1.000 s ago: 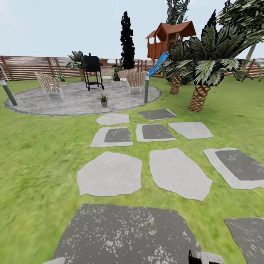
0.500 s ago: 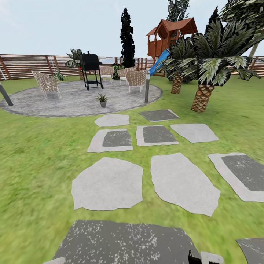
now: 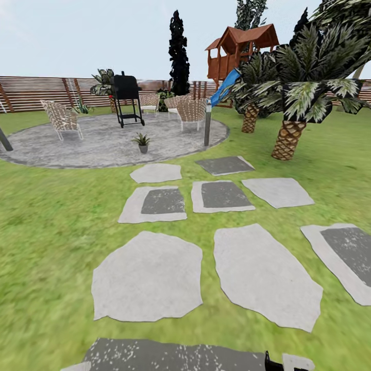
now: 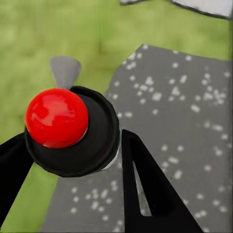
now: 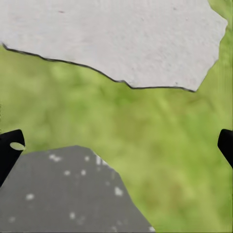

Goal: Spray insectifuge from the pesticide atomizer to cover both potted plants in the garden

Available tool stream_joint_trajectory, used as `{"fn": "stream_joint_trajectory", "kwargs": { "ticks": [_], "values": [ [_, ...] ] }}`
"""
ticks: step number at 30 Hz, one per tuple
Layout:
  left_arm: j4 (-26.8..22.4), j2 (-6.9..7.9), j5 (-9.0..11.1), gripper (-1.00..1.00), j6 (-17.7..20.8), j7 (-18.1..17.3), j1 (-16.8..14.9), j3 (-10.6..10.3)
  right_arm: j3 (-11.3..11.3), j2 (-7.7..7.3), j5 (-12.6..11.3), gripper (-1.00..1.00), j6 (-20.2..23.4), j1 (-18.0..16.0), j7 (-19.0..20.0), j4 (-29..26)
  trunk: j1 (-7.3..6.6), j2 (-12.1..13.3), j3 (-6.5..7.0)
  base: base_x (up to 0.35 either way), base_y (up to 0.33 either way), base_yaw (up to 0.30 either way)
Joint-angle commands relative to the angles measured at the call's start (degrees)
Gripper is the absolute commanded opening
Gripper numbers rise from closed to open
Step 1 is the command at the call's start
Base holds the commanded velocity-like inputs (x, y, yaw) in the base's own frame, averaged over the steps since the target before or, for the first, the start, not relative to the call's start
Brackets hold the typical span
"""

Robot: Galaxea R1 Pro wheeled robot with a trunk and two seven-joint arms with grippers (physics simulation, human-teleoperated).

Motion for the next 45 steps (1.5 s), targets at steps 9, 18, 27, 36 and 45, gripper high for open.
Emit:
{"fn": "stream_joint_trajectory", "kwargs": {
  "ticks": [9, 18, 27, 36, 45],
  "values": [
    [0.1, 0.01, -0.6, -1.0, -0.25, 0.26, -0.05, 0.31, -0.27, 0.0, 0.61, 1.0, -0.11, -0.04, -0.35, 0.08, 0.02, -0.02, -0.05, 0.342, 0.0, 0.0],
    [0.1, 0.01, -0.6, -1.0, -0.25, 0.26, -0.05, 0.31, -0.27, 0.0, 0.61, 1.0, -0.11, -0.04, -0.35, 0.08, 0.02, -0.02, -0.05, 0.342, 0.0, 0.0],
    [0.1, 0.01, -0.6, -1.0, -0.25, 0.26, -0.05, 0.31, -0.27, 0.0, 0.61, 1.0, -0.11, -0.04, -0.35, 0.08, 0.02, -0.02, -0.05, 0.342, 0.0, 0.0],
    [0.1, 0.01, -0.6, -1.0, -0.25, 0.26, -0.05, 0.31, -0.27, 0.1, 0.61, 1.0, -0.11, -0.04, -0.35, 0.08, 0.02, -0.02, -0.05, 0.342, 0.0, 0.0],
    [0.1, 0.01, -0.6, -1.0, -0.25, 0.26, -0.05, 0.31, -0.27, 0.24, 0.6, 1.0, -0.11, -0.04, -0.35, 0.08, 0.02, -0.02, -0.05, 0.342, 0.0, 0.0]
  ]
}}
